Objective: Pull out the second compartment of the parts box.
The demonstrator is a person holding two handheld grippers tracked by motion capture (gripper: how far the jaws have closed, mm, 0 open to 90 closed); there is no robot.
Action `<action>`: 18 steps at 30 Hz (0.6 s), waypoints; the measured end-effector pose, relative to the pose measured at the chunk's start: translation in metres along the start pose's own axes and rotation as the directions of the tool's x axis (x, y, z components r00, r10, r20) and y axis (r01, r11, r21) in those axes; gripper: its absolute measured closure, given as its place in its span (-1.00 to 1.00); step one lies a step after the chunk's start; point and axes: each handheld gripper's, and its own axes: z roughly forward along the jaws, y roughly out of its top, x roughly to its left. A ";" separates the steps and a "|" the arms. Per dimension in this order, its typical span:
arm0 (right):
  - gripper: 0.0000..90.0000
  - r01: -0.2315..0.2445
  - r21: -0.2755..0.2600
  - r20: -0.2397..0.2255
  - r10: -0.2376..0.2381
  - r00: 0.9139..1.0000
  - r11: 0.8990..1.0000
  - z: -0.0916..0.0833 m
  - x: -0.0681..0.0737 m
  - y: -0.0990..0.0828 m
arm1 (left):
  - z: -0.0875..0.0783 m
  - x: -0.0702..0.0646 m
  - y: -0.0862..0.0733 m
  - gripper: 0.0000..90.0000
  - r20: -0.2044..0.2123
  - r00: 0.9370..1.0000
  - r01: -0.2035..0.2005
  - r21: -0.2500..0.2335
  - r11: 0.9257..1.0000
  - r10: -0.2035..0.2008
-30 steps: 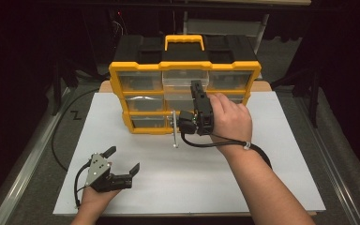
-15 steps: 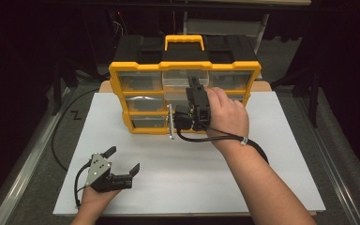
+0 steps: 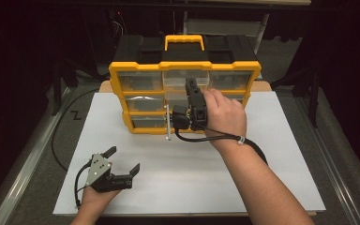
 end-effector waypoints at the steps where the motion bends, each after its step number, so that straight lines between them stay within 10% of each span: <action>1: 0.77 -0.004 -0.002 0.000 0.004 1.000 1.000 -0.001 0.000 0.000 | 0.000 0.000 0.000 -0.99 0.000 1.000 0.000 0.000 1.000 0.000; 18: 0.78 -0.008 -0.033 0.032 0.009 0.999 0.999 -0.033 0.004 0.000 | 0.001 -0.001 0.000 -0.99 0.003 1.000 -0.001 -0.001 1.000 0.001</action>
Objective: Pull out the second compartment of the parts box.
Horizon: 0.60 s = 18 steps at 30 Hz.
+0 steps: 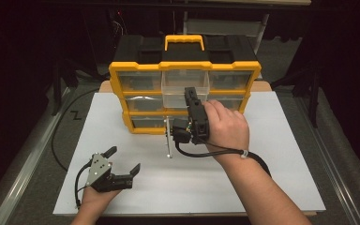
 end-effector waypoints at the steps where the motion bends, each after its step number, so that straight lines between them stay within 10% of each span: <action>1: 0.78 0.000 0.000 0.000 0.000 1.000 1.000 0.000 0.000 0.000 | 0.000 0.000 0.000 -0.99 0.000 1.000 0.000 0.000 1.000 0.000; 18: 0.77 0.004 -0.021 0.013 -0.004 1.000 1.000 -0.018 0.003 -0.001 | 0.000 0.000 0.000 -0.99 0.001 1.000 -0.003 0.001 1.000 0.003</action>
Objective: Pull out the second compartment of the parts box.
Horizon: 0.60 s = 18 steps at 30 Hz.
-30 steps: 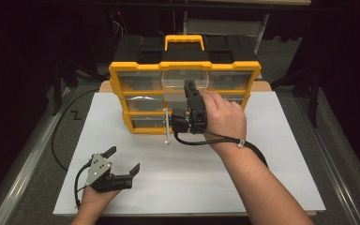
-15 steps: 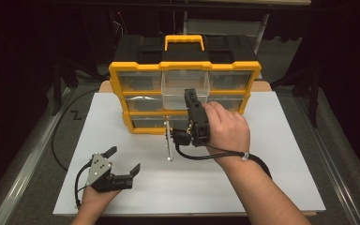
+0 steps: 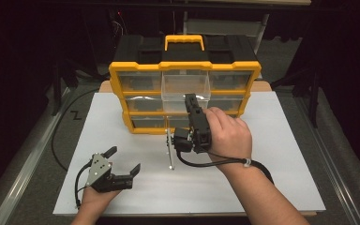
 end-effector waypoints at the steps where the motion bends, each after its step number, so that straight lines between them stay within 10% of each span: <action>1: 0.78 -0.007 -0.006 0.004 0.007 1.000 1.000 -0.002 0.000 0.001 | 0.000 0.000 0.000 -0.99 0.000 1.000 0.000 0.000 1.000 0.000; 18: 0.73 -0.006 -0.010 0.024 0.006 1.000 1.000 -0.004 0.006 0.002 | 0.000 0.000 0.000 -0.99 0.001 1.000 -0.002 0.003 1.000 0.002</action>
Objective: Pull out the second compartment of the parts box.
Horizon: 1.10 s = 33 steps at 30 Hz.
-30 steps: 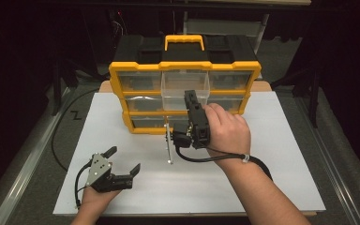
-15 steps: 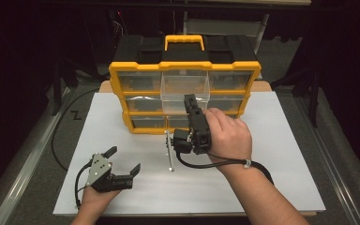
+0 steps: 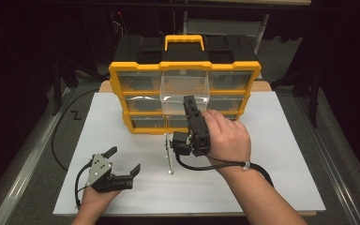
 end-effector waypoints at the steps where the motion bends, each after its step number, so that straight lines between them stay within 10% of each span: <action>1: 0.68 0.000 -0.001 -0.005 0.000 1.000 1.000 0.000 0.000 0.000 | 0.000 0.000 0.000 -0.99 0.000 1.000 0.000 0.000 1.000 0.000; 3: 0.37 0.001 -0.012 -0.007 -0.002 1.000 1.000 -0.002 0.001 0.000 | 0.000 0.000 0.000 -0.99 -0.002 1.000 0.002 -0.002 1.000 -0.002; 16: 0.11 -0.027 -0.063 -0.096 0.021 0.995 0.998 -0.026 0.021 -0.006 | 0.000 0.001 -0.001 -0.99 -0.009 1.000 0.005 0.000 1.000 -0.005; 33: -0.07 -0.012 -0.014 -0.263 0.008 0.965 1.000 -0.038 0.111 -0.042 | 0.001 0.002 -0.002 -0.99 -0.027 1.000 0.012 0.011 1.000 -0.011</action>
